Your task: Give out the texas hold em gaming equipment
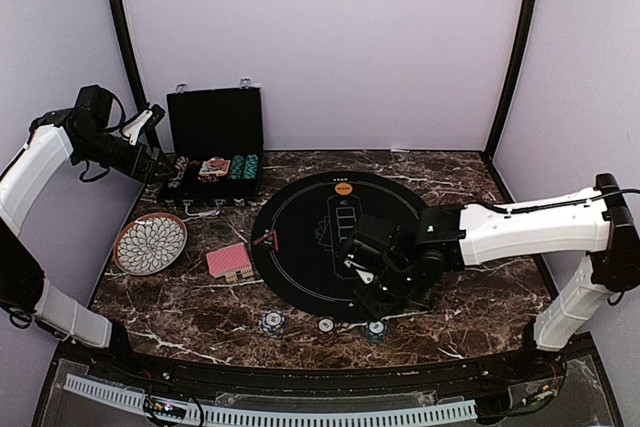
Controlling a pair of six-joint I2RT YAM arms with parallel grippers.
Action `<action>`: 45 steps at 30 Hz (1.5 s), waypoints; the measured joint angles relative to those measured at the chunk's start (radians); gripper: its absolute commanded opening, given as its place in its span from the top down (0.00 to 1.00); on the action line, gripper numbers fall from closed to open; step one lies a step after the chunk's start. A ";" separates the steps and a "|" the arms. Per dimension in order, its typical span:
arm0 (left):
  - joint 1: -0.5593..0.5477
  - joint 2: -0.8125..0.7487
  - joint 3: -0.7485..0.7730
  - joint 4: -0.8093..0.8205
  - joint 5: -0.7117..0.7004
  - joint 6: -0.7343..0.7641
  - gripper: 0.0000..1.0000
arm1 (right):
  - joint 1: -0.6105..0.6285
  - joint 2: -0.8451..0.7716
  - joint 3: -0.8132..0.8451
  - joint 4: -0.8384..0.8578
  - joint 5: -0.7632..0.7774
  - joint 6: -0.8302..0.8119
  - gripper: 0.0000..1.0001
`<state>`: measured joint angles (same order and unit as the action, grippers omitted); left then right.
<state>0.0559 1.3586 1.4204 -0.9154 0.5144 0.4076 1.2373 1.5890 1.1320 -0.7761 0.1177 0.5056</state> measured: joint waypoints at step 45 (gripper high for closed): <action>0.000 -0.019 -0.003 0.000 -0.006 0.011 0.01 | -0.657 0.830 0.928 0.120 0.035 -0.180 0.81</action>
<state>0.0559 1.3392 1.4178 -0.9157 0.5079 0.4183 0.5808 2.4191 2.0598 -0.6563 0.1532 0.3256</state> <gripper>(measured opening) 0.988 0.388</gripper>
